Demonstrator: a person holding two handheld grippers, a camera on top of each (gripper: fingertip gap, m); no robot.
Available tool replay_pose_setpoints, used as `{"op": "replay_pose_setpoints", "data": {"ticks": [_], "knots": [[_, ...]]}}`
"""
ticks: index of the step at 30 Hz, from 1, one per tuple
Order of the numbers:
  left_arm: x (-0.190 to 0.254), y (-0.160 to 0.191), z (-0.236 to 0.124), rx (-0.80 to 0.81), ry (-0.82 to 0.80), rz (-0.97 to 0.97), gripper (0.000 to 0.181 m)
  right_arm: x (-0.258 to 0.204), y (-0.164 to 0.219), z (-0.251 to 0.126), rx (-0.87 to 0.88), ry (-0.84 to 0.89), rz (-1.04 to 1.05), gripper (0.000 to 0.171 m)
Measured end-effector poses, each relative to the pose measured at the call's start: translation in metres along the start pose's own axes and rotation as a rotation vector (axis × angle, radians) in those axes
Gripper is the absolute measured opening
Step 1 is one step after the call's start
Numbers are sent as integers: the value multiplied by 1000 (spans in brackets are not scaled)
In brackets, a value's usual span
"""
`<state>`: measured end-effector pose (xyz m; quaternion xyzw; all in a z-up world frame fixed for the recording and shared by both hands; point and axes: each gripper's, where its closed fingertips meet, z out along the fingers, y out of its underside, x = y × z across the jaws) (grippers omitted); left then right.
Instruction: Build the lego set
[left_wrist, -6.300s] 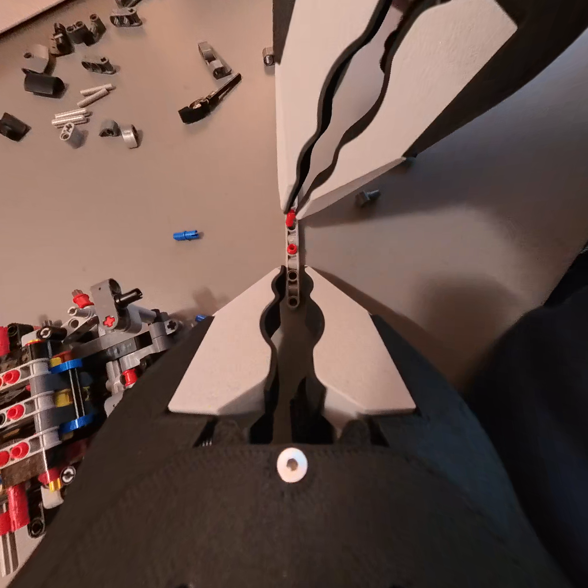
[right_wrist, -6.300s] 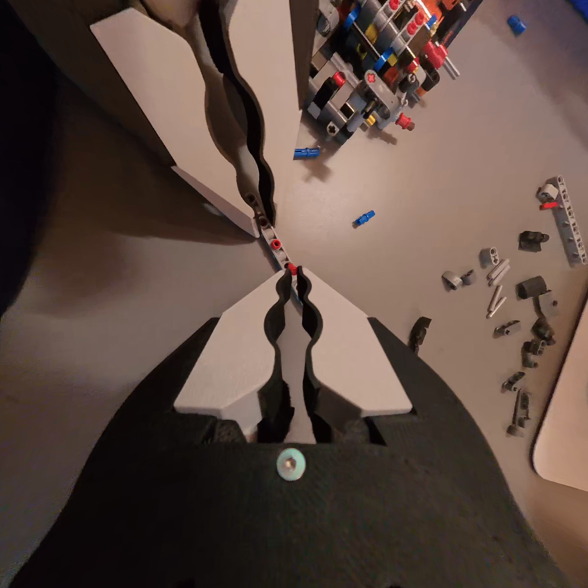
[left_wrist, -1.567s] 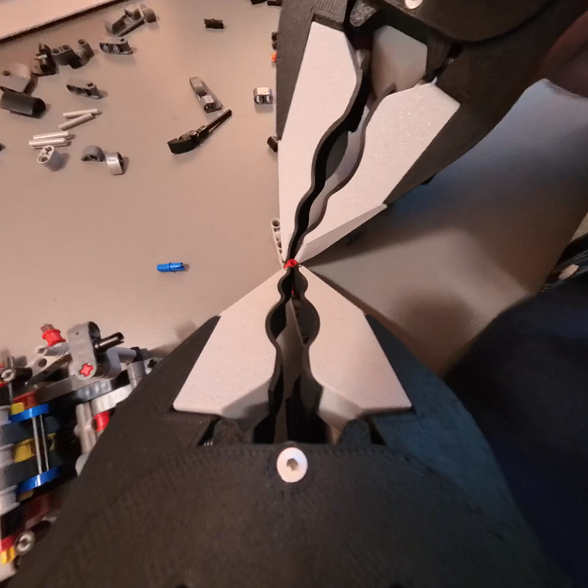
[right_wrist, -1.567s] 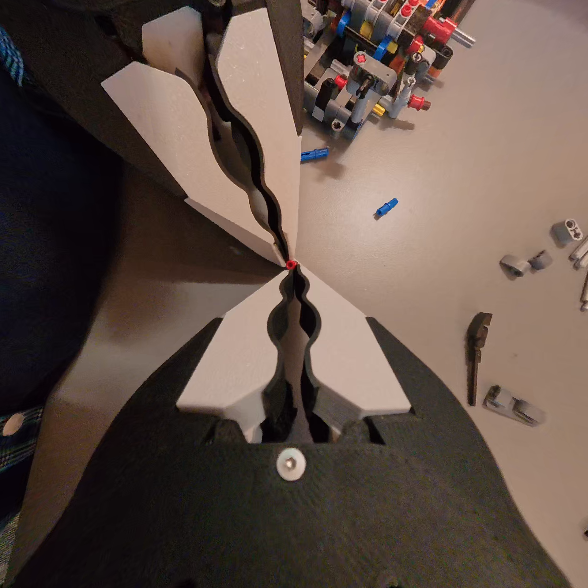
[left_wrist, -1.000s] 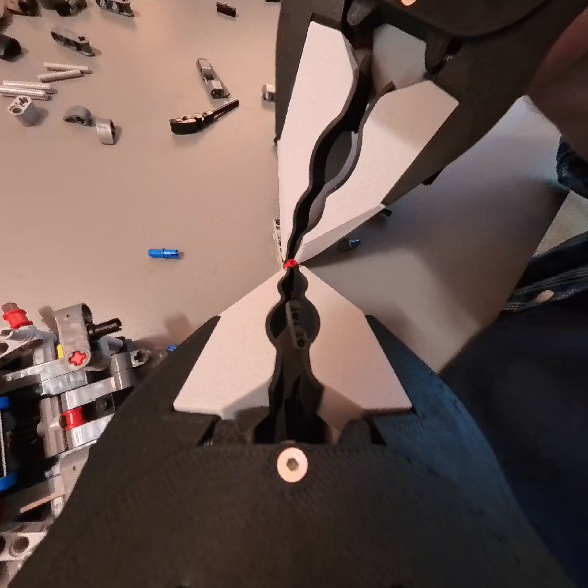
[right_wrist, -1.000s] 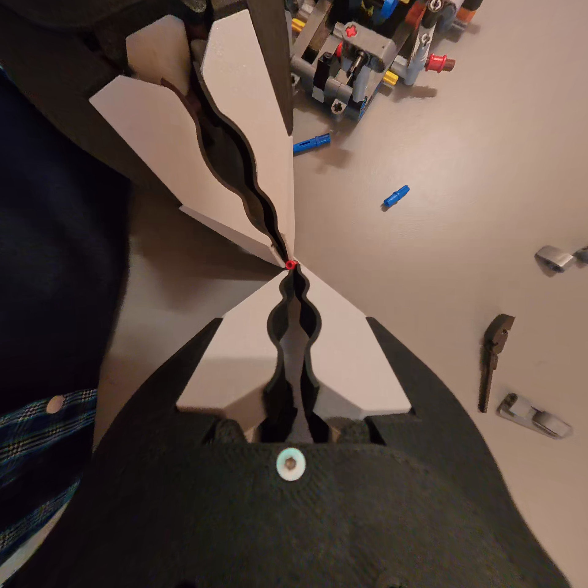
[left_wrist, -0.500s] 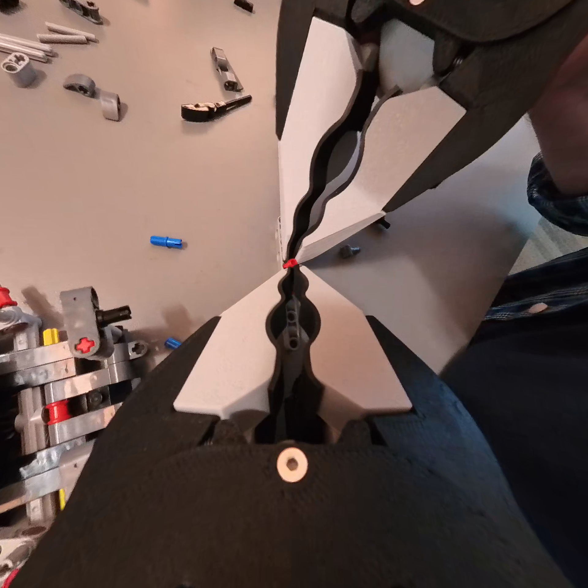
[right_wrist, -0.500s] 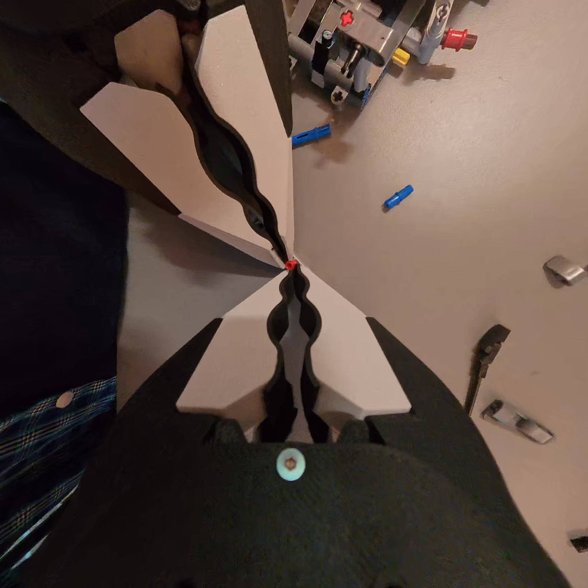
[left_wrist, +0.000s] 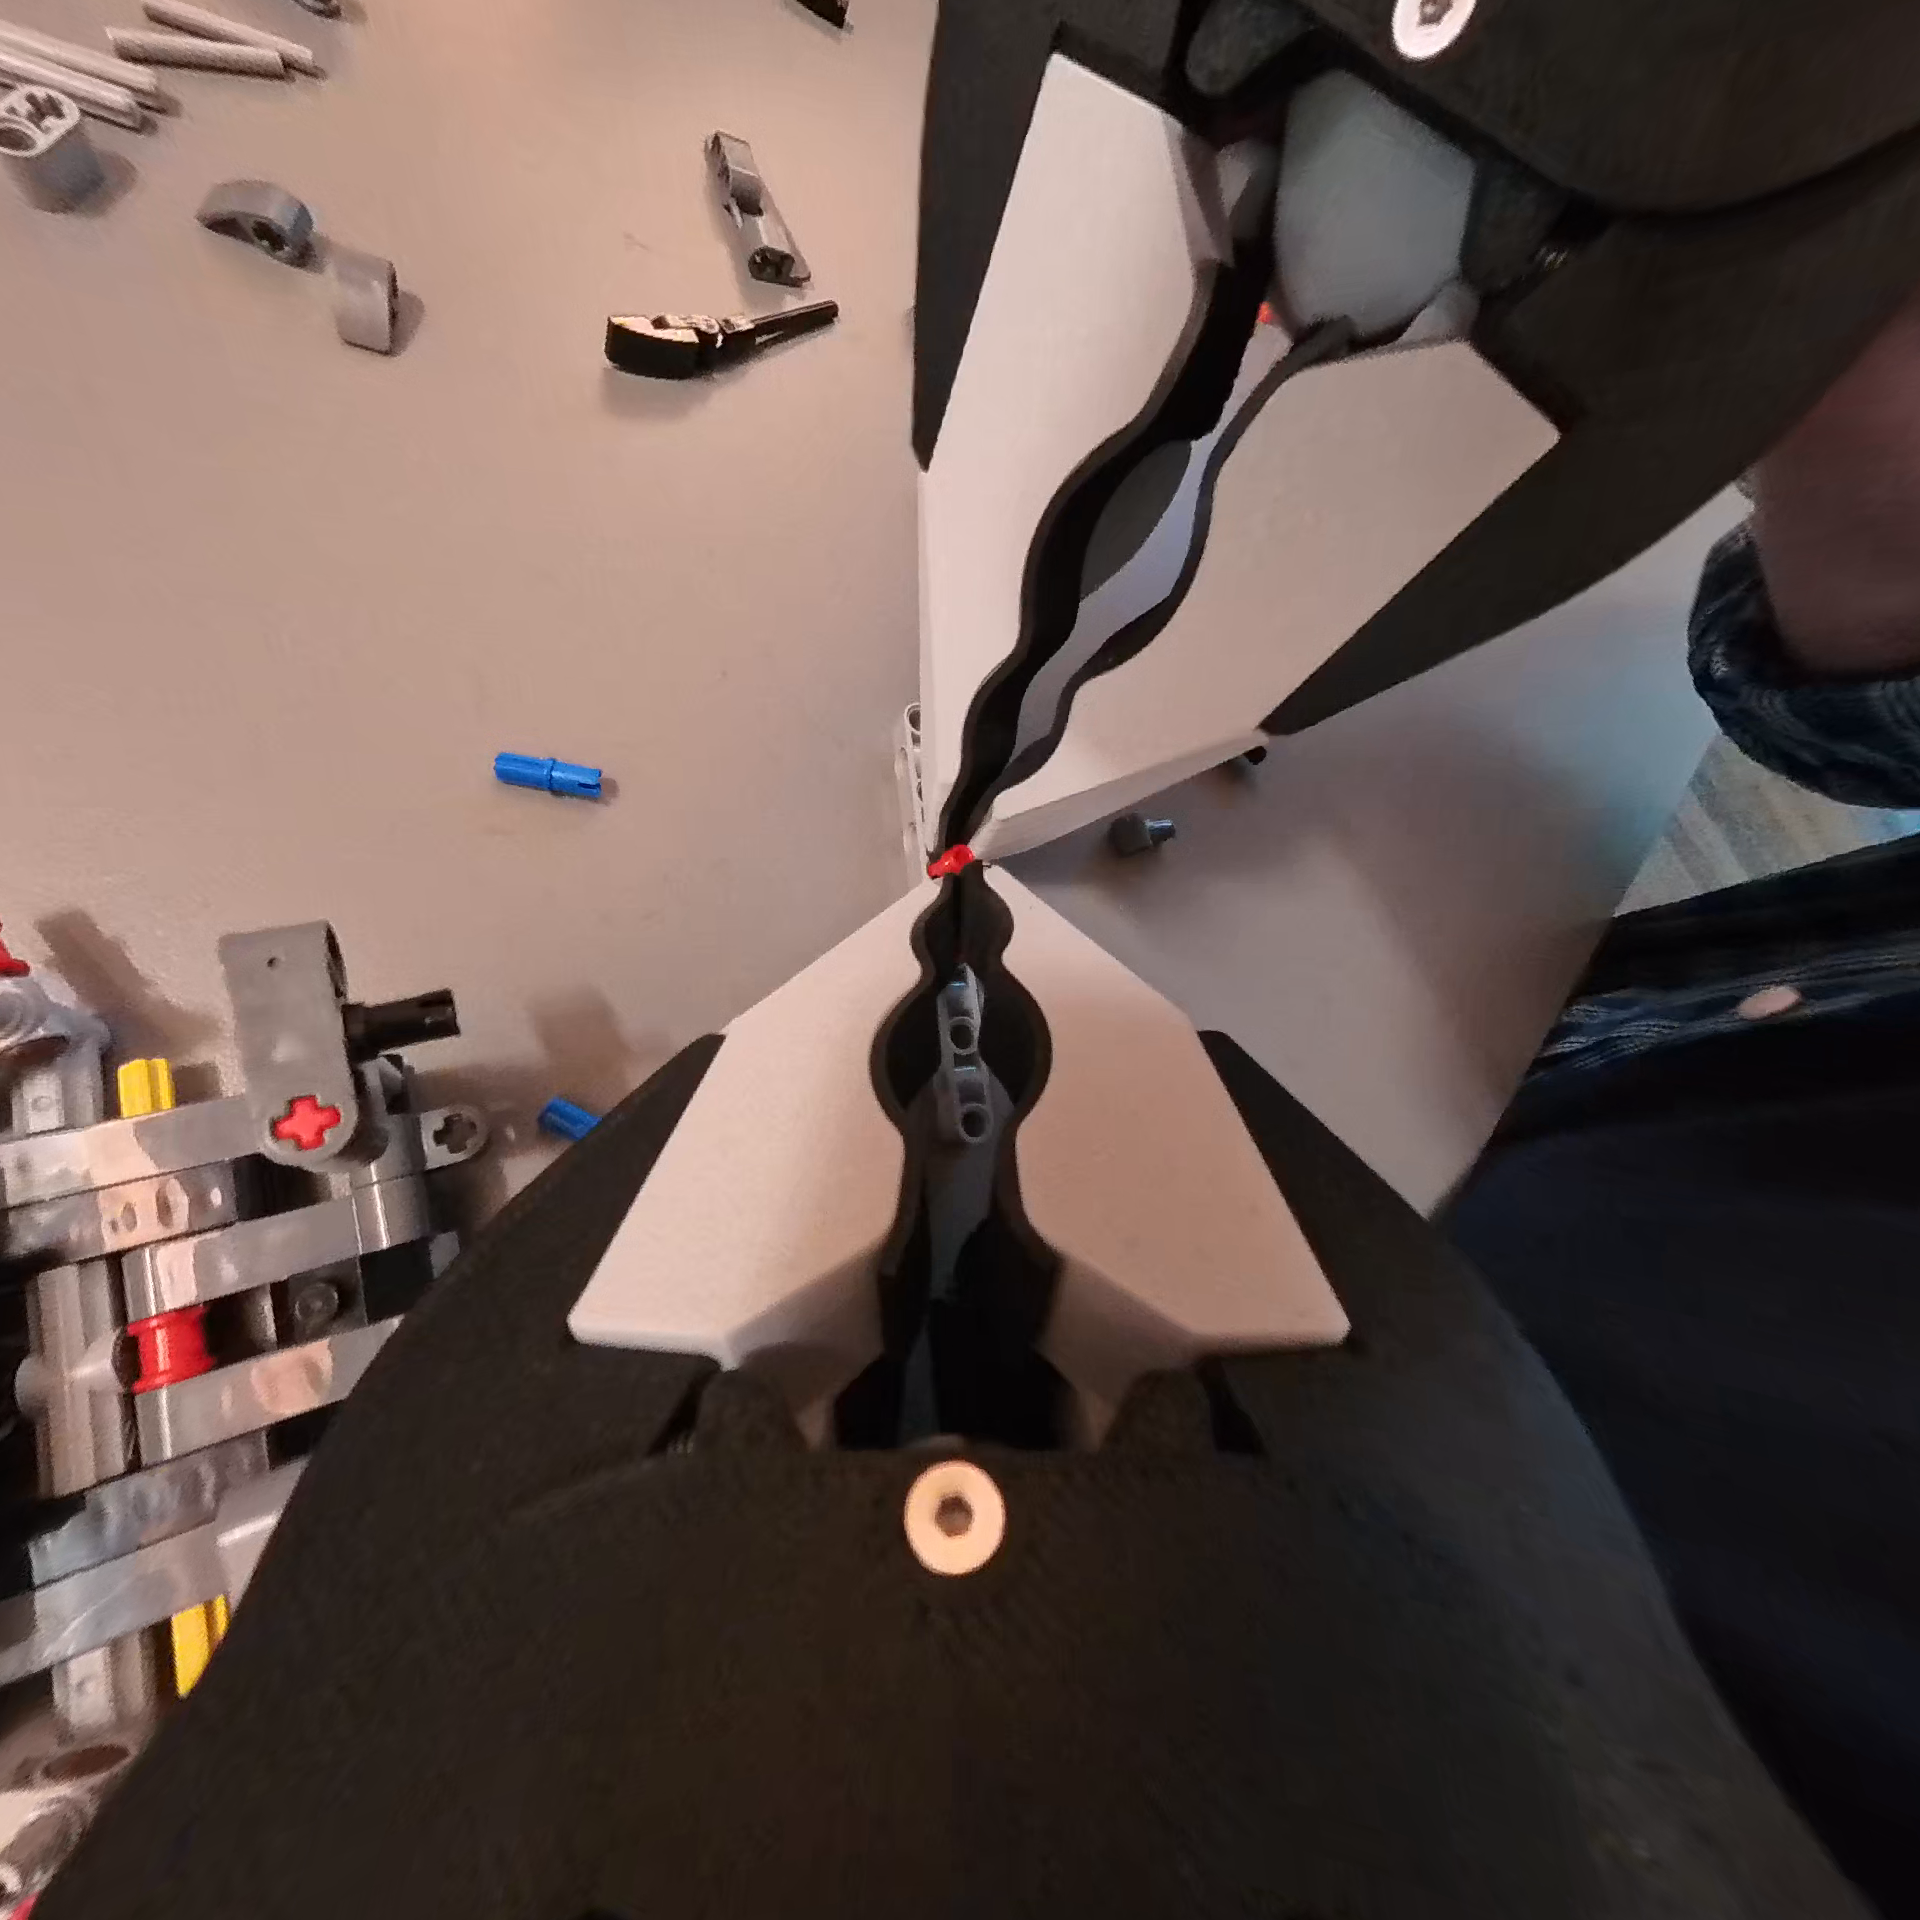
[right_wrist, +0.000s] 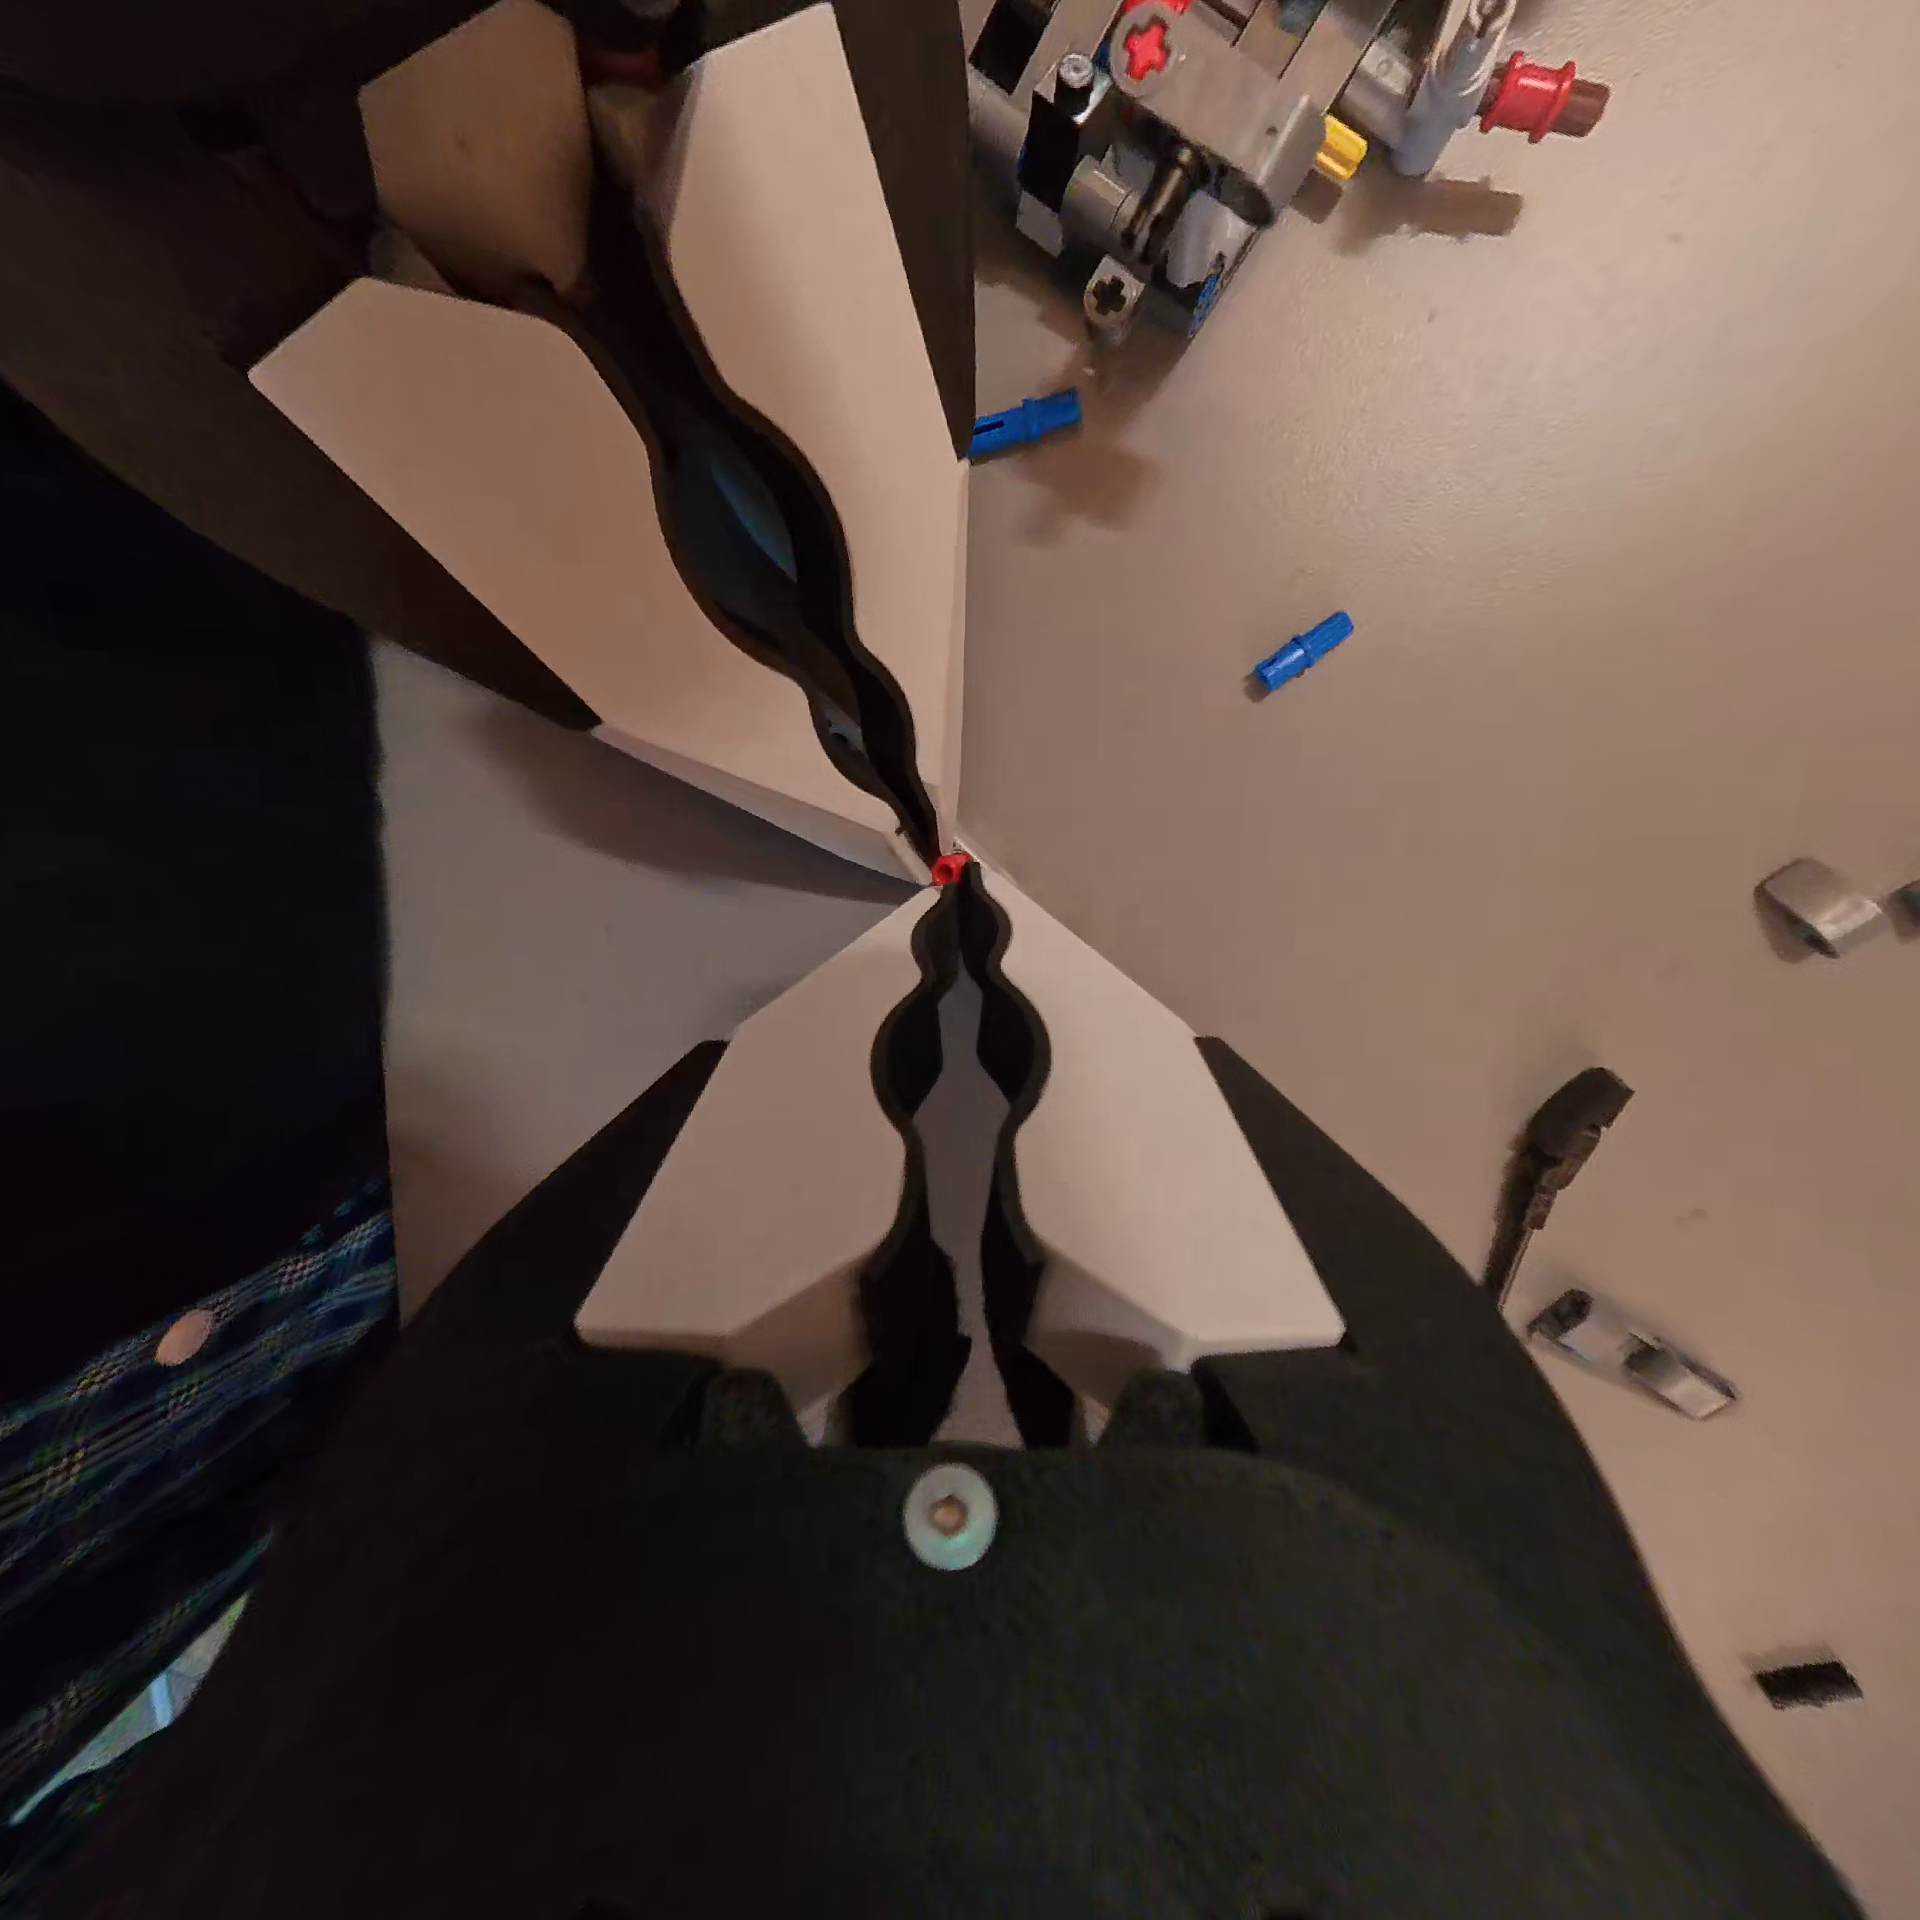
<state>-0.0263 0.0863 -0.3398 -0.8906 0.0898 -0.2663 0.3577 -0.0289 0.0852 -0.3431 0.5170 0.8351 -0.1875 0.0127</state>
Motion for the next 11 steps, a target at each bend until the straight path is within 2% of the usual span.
{"op": "replay_pose_setpoints", "data": {"ticks": [1,5,11], "knots": [[0,0,0,0,3,-3,0,0,0,0,14,3,4,0],[-2,-1,-1,6,-5,-1,0,3,-2,0,63,49,10,0],[-2,-1,-1,7,-18,21,0,3,-3,-2,157,27,56,0]]}}
